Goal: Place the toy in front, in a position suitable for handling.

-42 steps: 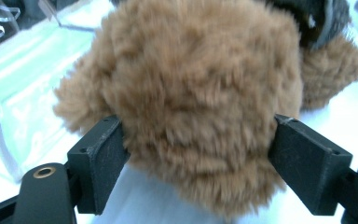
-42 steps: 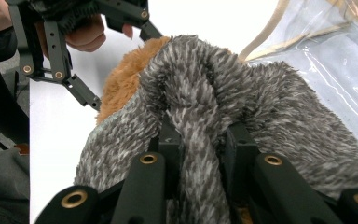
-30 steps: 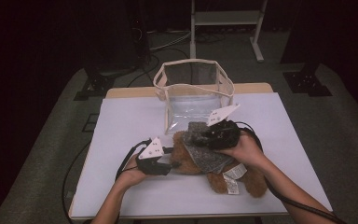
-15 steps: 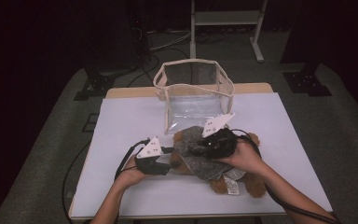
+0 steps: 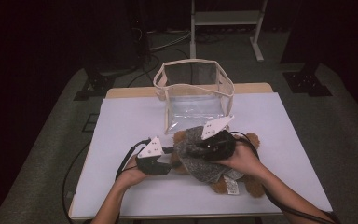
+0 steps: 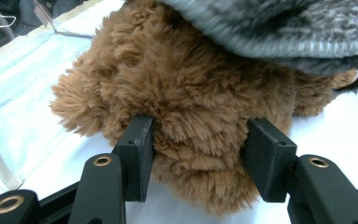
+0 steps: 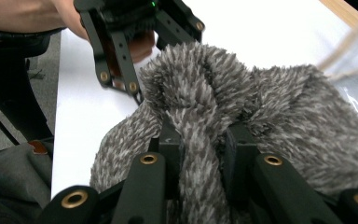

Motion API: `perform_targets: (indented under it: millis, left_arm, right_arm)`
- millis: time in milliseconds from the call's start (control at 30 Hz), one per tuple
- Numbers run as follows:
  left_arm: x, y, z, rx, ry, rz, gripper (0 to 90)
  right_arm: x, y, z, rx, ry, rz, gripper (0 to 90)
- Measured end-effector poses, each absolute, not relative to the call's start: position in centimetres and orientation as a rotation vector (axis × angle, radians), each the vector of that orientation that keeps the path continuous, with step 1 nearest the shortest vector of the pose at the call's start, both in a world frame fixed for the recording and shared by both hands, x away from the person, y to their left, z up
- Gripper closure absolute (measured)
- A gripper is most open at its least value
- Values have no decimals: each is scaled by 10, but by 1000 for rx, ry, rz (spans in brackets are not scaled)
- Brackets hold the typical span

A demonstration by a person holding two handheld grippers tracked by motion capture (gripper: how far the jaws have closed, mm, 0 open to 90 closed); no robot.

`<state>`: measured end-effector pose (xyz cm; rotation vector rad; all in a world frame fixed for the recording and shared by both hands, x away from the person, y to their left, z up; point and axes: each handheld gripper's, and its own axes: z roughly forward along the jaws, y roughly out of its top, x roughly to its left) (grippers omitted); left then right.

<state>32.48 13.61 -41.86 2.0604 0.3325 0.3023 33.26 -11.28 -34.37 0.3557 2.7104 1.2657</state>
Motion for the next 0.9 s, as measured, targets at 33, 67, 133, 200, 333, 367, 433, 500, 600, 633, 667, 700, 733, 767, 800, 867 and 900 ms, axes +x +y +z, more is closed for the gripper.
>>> perform_targets:
  millis: [33, 67, 133, 200, 333, 367, 433, 500, 600, 633, 667, 700, 733, 767, 800, 867, 900]
  left_arm:
    - [324, 136, -419, 2060, 331, 301, 475]
    - [324, 135, -419, 2059, 331, 299, 474]
    - [323, 135, -418, 2065, 320, 305, 472]
    - [322, 135, -418, 2075, 309, 309, 469]
    - [322, 136, -418, 2072, 304, 318, 470]
    - [323, 137, -418, 2073, 305, 316, 475]
    - [324, 138, -418, 2070, 309, 314, 482]
    - [324, 140, -418, 2073, 311, 304, 477]
    - [325, 142, -417, 2081, 310, 298, 453]
    - [324, 142, -417, 2089, 307, 290, 435]
    - [324, 142, -417, 2094, 303, 293, 416]
    - [324, 143, -417, 2099, 304, 291, 403]
    - [323, 144, -417, 2103, 303, 283, 386]
    - [323, 146, -416, 2102, 301, 288, 381]
    - [323, 148, -415, 2097, 307, 289, 372]
    - [323, 152, -413, 2089, 312, 289, 359]
    - [323, 155, -412, 2087, 311, 291, 359]
  right_arm:
    - [334, -110, -342, 354, 2710, 1261, 724]
    - [337, -108, -341, 344, 2704, 1258, 724]
    - [343, -108, -337, 369, 2694, 1247, 724]
    - [353, -111, -334, 411, 2667, 1249, 724]
    - [369, -125, -337, 509, 2654, 1230, 723]
    - [370, -129, -338, 525, 2655, 1223, 723]
    - [368, -137, -341, 559, 2651, 1231, 722]
    - [362, -145, -342, 566, 2643, 1231, 722]
    - [349, -153, -344, 554, 2632, 1231, 721]
    - [344, -154, -344, 550, 2630, 1237, 721]
    - [340, -155, -345, 540, 2630, 1243, 721]
    - [335, -155, -344, 522, 2625, 1242, 721]
    - [331, -154, -344, 510, 2623, 1244, 721]
    - [327, -152, -342, 486, 2622, 1248, 721]
    - [324, -149, -341, 470, 2624, 1249, 721]
    - [320, -141, -339, 434, 2630, 1243, 721]
    - [320, -136, -339, 417, 2636, 1237, 721]
